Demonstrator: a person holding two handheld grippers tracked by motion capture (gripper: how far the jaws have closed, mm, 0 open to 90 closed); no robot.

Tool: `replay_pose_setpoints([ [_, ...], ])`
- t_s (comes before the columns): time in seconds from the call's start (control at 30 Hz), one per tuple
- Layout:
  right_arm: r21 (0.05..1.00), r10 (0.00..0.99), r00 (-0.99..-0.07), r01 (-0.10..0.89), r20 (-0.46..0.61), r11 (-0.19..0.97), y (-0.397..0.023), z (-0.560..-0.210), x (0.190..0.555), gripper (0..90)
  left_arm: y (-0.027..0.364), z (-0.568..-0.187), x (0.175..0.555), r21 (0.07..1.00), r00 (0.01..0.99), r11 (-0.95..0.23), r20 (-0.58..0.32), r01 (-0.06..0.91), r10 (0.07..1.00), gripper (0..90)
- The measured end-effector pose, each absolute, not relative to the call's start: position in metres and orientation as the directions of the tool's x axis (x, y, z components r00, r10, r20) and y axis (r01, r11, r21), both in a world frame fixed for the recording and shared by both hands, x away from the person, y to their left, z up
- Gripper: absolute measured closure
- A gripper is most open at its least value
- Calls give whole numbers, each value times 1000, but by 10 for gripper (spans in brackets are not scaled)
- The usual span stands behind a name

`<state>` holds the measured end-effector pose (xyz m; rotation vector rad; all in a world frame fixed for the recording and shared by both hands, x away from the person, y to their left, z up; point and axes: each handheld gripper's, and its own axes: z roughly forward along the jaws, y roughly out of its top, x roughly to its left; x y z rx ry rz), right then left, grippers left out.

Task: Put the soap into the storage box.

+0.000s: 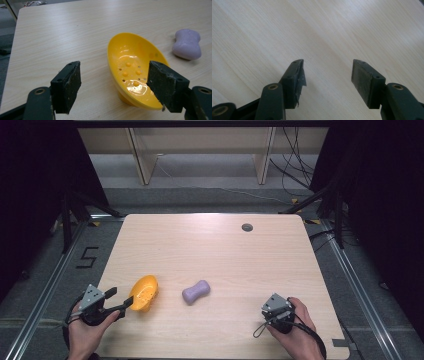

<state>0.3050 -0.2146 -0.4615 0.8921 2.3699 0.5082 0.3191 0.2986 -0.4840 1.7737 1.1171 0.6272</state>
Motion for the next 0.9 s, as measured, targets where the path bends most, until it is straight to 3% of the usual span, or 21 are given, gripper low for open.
replay_pose_setpoints([
  [0.2,520,696,-619,485,-363,703,-214,-460,303,432,281,-453,331,839,550,-304,7,450,835,257],
  [0.27,519,695,-621,486,-362,703,-214,-460,303,432,274,-439,340,762,630,-461,90,456,772,257],
  [0.3,520,693,-623,482,-364,706,-214,-459,302,431,257,-429,343,679,616,-465,24,569,788,256],
  [0.37,519,689,-624,478,-368,709,-214,-459,302,431,249,-425,348,657,627,-469,-6,590,779,257],
  [0.57,518,690,-631,482,-354,707,-214,-461,302,428,200,-404,371,528,712,-610,16,590,702,266],
  [0.9,509,682,-644,481,-347,714,-214,-463,303,420,132,-410,410,346,786,-742,19,575,618,301],
])
